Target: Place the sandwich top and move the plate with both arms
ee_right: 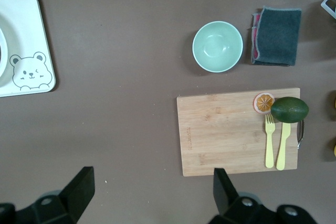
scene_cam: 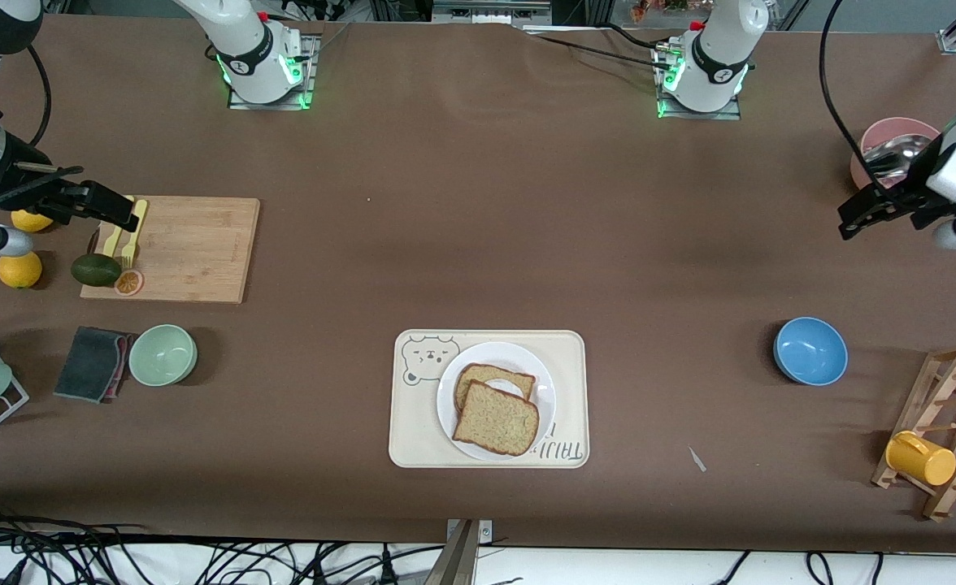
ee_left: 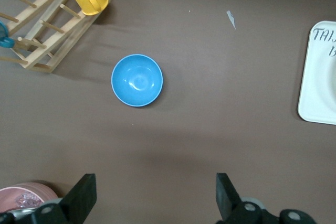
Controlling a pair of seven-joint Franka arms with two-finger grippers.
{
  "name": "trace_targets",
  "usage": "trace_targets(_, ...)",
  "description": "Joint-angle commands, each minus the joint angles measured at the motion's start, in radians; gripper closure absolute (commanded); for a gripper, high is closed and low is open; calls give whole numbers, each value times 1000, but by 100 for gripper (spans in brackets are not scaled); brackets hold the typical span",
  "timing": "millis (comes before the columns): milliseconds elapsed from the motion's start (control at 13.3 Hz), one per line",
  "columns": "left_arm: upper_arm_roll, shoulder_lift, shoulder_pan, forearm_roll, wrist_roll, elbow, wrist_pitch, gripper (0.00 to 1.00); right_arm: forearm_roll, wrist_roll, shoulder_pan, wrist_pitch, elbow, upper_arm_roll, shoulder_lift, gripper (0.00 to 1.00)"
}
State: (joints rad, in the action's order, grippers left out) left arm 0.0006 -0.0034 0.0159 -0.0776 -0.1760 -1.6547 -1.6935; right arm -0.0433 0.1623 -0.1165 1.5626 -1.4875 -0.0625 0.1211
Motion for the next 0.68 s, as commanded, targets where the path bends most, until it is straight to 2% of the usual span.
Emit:
trace_targets(0,-10,-15,-24,-25,-11,23,41,0,-17,-27,6,-7,6,6,-3,0)
trace_targets(602,-13,-17,-73,21,-5,26,35,0,0,-46,11,-9,4,1,-1,0)
